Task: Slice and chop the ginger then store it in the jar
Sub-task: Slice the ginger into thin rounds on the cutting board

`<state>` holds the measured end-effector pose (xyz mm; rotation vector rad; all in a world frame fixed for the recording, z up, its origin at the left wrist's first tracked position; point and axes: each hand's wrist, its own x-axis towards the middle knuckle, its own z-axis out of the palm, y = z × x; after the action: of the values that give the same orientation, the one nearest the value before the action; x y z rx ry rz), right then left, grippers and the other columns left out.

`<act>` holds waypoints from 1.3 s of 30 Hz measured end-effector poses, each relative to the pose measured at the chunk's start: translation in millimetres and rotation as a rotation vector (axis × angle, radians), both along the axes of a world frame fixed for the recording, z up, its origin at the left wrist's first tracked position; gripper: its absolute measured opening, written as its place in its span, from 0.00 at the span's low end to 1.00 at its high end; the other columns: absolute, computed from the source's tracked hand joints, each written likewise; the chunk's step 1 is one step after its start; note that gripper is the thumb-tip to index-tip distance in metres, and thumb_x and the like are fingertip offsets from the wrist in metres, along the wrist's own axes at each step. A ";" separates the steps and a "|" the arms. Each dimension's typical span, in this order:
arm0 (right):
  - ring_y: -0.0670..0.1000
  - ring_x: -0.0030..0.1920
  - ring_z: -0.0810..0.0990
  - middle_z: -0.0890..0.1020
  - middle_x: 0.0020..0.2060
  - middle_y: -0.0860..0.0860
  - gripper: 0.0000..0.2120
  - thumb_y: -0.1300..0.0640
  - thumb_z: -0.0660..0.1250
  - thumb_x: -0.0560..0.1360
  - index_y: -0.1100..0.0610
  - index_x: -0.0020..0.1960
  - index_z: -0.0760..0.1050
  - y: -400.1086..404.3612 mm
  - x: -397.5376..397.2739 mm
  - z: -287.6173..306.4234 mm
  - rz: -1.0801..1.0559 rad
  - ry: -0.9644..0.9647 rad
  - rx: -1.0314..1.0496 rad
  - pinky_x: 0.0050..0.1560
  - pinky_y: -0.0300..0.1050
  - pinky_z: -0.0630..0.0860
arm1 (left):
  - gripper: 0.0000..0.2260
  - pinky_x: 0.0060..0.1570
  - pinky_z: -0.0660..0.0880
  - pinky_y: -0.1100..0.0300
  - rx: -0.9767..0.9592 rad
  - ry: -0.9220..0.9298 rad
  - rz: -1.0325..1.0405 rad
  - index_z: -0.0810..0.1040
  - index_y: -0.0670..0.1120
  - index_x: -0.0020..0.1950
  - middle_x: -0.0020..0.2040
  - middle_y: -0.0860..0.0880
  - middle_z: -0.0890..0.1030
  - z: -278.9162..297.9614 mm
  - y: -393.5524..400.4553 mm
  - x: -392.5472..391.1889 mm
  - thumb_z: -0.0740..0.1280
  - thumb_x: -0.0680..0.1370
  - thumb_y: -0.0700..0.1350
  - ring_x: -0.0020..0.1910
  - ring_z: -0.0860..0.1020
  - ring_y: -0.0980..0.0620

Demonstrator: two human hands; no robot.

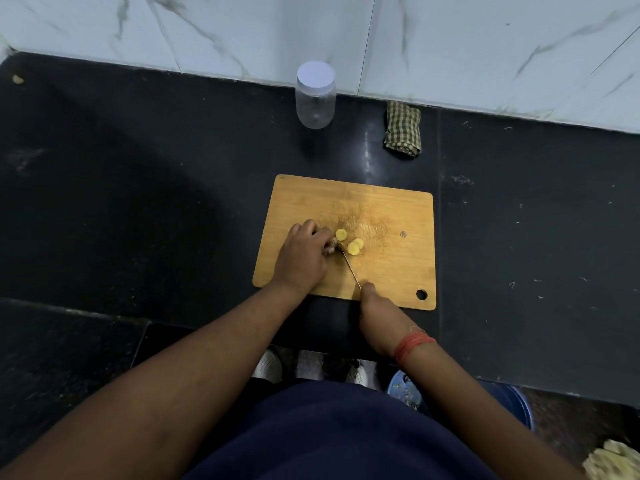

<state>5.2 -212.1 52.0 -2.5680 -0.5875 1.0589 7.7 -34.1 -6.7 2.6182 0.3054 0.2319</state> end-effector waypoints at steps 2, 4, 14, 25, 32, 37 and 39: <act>0.52 0.36 0.72 0.71 0.35 0.50 0.16 0.69 0.52 0.77 0.61 0.64 0.61 -5.5 1.7 -0.5 -0.011 -0.003 0.014 0.40 0.44 0.66 | 0.05 0.44 0.73 0.53 -0.004 0.009 -0.009 0.79 0.46 0.54 0.48 0.50 0.74 -0.9 0.6 -0.1 0.68 0.79 0.43 0.50 0.71 0.49; 0.53 0.39 0.72 0.73 0.39 0.53 0.17 0.69 0.52 0.78 0.61 0.66 0.62 -7.0 5.4 0.4 -0.029 0.005 0.030 0.41 0.44 0.66 | 0.05 0.45 0.74 0.53 -0.001 0.011 -0.015 0.79 0.46 0.55 0.49 0.50 0.73 -2.0 1.4 0.0 0.68 0.79 0.43 0.50 0.70 0.49; 0.52 0.36 0.73 0.73 0.37 0.52 0.18 0.67 0.52 0.79 0.61 0.69 0.61 -5.1 9.5 5.5 -0.066 -0.050 0.059 0.38 0.43 0.66 | 0.04 0.46 0.75 0.52 -0.023 0.018 -0.017 0.79 0.46 0.53 0.50 0.50 0.73 -4.5 3.1 0.3 0.67 0.79 0.44 0.51 0.70 0.49; 0.54 0.37 0.74 0.77 0.42 0.57 0.12 0.65 0.52 0.80 0.61 0.62 0.64 0.3 22.2 6.5 -0.117 -0.041 0.006 0.33 0.45 0.67 | 0.05 0.47 0.76 0.50 -0.014 0.010 -0.032 0.78 0.46 0.53 0.51 0.50 0.74 -7.9 7.8 1.0 0.68 0.79 0.45 0.51 0.71 0.50; 0.56 0.37 0.74 0.77 0.43 0.59 0.05 0.64 0.52 0.80 0.59 0.55 0.63 18.9 16.3 11.1 -0.114 -0.033 0.040 0.33 0.44 0.68 | 0.07 0.46 0.76 0.52 -0.008 0.013 -0.048 0.79 0.46 0.54 0.51 0.50 0.75 -6.4 9.9 1.3 0.68 0.79 0.47 0.51 0.72 0.50; 0.57 0.39 0.74 0.79 0.49 0.63 0.07 0.67 0.51 0.78 0.58 0.52 0.62 30.1 18.5 13.9 -0.122 0.008 0.015 0.38 0.46 0.69 | 0.05 0.46 0.75 0.51 -0.022 0.013 -0.057 0.79 0.46 0.52 0.50 0.50 0.74 -7.0 10.6 1.3 0.69 0.78 0.45 0.50 0.71 0.49; 0.57 0.39 0.73 0.79 0.49 0.63 0.07 0.68 0.51 0.78 0.58 0.52 0.62 31.3 18.8 14.9 -0.124 0.019 0.004 0.36 0.45 0.69 | 0.05 0.45 0.75 0.51 -0.025 0.009 -0.053 0.79 0.47 0.52 0.49 0.50 0.74 -6.3 9.8 0.9 0.69 0.78 0.45 0.50 0.71 0.49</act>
<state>24.0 -180.8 66.9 -2.5509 -0.4197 1.0377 8.7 -24.3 -13.0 2.5999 0.2404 0.1969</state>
